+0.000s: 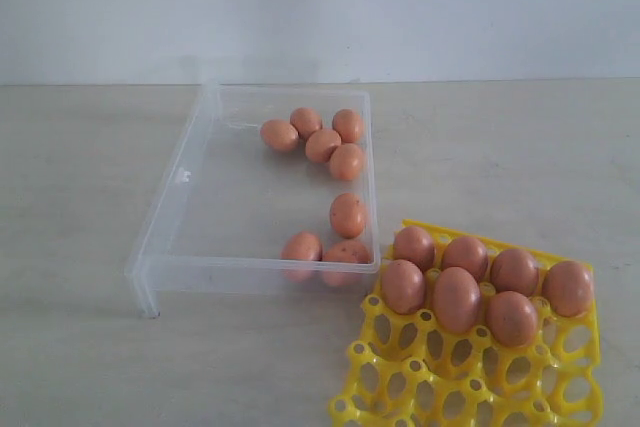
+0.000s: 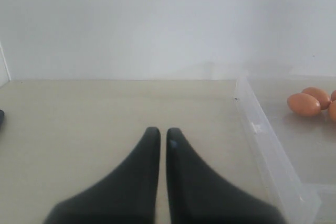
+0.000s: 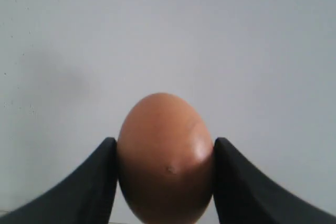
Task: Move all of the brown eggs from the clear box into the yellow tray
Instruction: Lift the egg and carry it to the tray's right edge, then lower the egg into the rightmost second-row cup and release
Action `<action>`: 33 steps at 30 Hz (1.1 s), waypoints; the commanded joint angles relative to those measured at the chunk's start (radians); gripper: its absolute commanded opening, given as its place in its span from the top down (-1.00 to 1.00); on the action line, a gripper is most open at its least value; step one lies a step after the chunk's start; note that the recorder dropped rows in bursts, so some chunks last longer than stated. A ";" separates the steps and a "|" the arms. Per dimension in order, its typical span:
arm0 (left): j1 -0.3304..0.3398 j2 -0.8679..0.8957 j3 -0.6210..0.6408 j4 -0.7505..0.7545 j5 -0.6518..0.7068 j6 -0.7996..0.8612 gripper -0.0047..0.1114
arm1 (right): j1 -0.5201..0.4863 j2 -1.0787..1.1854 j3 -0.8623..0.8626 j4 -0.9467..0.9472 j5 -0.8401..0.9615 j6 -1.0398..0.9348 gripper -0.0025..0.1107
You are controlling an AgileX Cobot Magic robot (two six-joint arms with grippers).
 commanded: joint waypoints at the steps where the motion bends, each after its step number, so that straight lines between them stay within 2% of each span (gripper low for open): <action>1: -0.001 -0.004 0.004 0.002 -0.004 0.000 0.85 | 0.001 0.004 0.019 -0.030 0.186 -0.247 0.96; 2: -0.001 -0.004 0.004 0.002 -0.004 0.000 0.85 | 0.001 0.032 0.060 -0.028 0.297 -0.301 0.96; 3: -0.001 -0.004 0.004 0.002 -0.004 0.000 0.85 | 0.001 0.046 0.089 -0.026 0.318 -0.285 0.96; 5: -0.001 -0.004 0.004 0.002 -0.004 0.000 0.85 | 0.001 0.118 0.208 -0.024 0.263 -0.055 0.96; 9: -0.001 -0.004 0.004 0.002 -0.004 0.000 0.85 | 0.001 0.206 0.389 -0.024 0.150 0.596 0.96; 11: -0.001 -0.004 0.004 0.002 -0.004 0.000 0.85 | 0.001 0.238 0.446 -0.024 0.127 0.678 0.96; 14: -0.001 -0.004 0.004 0.002 -0.004 0.000 0.85 | 0.001 0.281 0.514 -0.046 0.149 0.676 0.96; 18: -0.001 -0.004 0.004 0.002 -0.004 0.000 0.85 | 0.001 0.289 0.527 -0.218 0.213 0.684 0.96; 22: -0.001 -0.004 0.004 0.002 -0.004 0.000 0.85 | 0.001 0.294 0.527 -0.240 0.121 0.702 0.96; 25: -0.001 -0.004 0.004 0.002 -0.004 0.000 0.85 | 0.001 0.390 0.527 -0.240 0.045 0.731 0.96; 33: -0.001 -0.004 0.004 0.002 -0.004 0.000 0.85 | 0.001 0.532 0.527 -0.445 0.088 0.851 0.96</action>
